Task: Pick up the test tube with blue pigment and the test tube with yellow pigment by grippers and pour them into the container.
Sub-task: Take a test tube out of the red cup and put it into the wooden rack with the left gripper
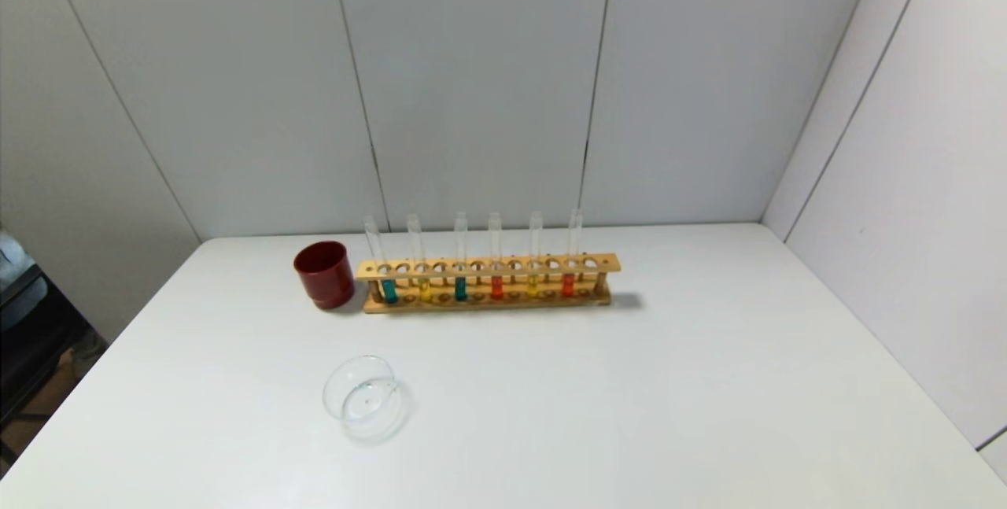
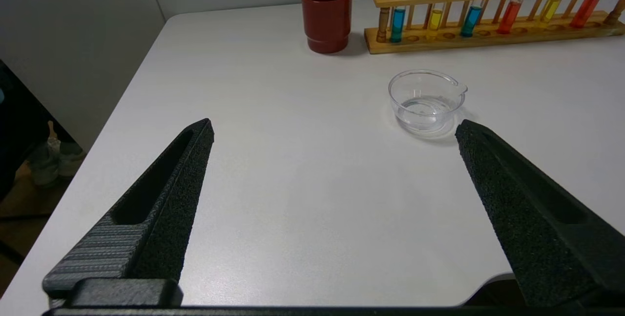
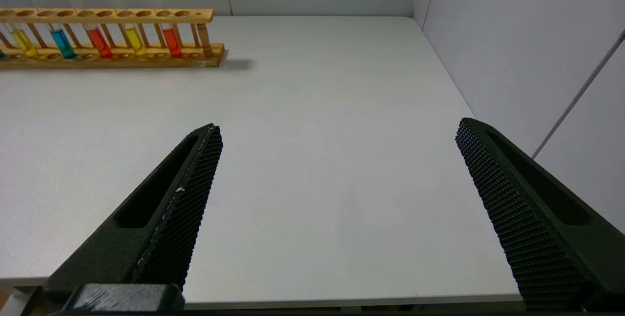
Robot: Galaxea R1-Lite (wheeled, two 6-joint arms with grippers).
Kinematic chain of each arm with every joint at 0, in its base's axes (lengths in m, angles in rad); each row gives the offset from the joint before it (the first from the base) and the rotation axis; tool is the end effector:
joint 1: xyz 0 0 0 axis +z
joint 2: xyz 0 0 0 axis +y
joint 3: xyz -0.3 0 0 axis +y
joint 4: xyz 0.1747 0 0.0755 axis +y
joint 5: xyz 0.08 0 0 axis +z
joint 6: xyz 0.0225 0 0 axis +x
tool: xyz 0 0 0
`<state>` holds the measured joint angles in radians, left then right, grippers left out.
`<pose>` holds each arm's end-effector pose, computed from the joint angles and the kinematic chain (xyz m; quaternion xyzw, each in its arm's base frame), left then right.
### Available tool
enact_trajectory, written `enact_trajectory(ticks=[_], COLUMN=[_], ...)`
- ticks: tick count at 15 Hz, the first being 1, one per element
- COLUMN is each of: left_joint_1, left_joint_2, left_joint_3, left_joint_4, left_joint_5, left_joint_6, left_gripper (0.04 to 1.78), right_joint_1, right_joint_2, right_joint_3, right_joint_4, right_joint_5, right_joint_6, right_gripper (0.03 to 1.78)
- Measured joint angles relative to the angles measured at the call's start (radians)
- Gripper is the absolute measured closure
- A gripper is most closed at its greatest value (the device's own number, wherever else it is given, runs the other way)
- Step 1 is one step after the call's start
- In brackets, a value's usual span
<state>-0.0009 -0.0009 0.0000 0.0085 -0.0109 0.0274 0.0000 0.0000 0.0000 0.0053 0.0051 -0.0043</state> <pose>-0.0229 -0.0002 0.0746 0.0137 0.0037 -0.0060 0.9999 -0.0228 0.0001 0.0750 -0.0021 0.0026 0.0026 1.0000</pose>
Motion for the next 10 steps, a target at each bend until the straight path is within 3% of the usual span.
enact_trajectory(ticks=[6, 10], left_joint_1=[-0.001, 0.0], left_joint_2=[0.0, 0.025], left_joint_3=[-0.036, -0.253], left_joint_4=[0.035, 0.227], left_joint_5=[-0.029, -0.132], left_joint_6=[0.032, 0.027], left_gripper=[0.07, 0.07], right_joint_1=[0.0, 0.0], right_joint_2=[0.0, 0.0], right_joint_3=[0.0, 0.0], right_joint_4=[0.0, 0.0], right_joint_5=[0.0, 0.0], right_joint_6=[0.0, 0.0], right_gripper=[0.06, 0.06])
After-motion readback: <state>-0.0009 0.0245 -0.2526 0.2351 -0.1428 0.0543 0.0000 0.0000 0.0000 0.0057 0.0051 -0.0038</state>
